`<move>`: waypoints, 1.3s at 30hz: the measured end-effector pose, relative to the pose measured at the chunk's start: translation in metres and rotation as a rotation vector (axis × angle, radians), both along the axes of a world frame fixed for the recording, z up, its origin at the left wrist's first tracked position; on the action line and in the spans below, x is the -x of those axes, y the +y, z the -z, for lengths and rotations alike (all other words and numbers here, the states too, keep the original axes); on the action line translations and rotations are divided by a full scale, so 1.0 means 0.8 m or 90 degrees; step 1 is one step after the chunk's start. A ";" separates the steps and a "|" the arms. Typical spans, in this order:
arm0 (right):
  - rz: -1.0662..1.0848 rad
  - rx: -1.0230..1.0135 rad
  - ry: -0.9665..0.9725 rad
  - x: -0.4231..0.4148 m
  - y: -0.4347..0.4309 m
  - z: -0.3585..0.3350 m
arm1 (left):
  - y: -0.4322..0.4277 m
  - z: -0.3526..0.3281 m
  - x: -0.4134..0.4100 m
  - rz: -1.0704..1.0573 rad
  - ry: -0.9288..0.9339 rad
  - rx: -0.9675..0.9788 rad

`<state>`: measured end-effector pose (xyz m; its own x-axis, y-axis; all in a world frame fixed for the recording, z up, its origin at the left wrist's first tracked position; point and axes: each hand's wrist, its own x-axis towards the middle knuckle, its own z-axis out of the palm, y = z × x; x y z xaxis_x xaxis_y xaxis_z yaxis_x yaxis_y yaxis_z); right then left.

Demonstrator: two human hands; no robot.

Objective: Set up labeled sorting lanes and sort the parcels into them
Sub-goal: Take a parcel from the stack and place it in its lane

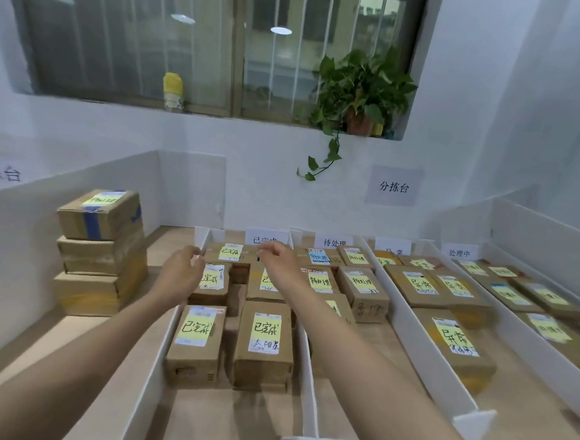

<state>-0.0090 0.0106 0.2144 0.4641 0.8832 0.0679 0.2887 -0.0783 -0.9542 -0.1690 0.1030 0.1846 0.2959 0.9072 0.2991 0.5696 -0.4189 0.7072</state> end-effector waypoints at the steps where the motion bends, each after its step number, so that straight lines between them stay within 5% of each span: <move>1: -0.002 -0.006 0.003 0.005 0.000 -0.004 | -0.003 -0.006 0.007 -0.012 -0.007 -0.006; 18: -0.087 -0.047 -0.006 0.105 0.044 -0.036 | 0.016 -0.050 0.133 -0.138 -0.020 -0.055; 39: -0.027 -0.095 0.027 0.313 0.186 -0.054 | 0.186 -0.055 0.345 -0.097 -0.017 -0.104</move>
<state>-0.2595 0.1597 0.2573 0.4319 0.8836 0.1809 0.2480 0.0765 -0.9657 -0.4453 0.2520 0.2285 0.1486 0.8800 0.4511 0.6171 -0.4390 0.6531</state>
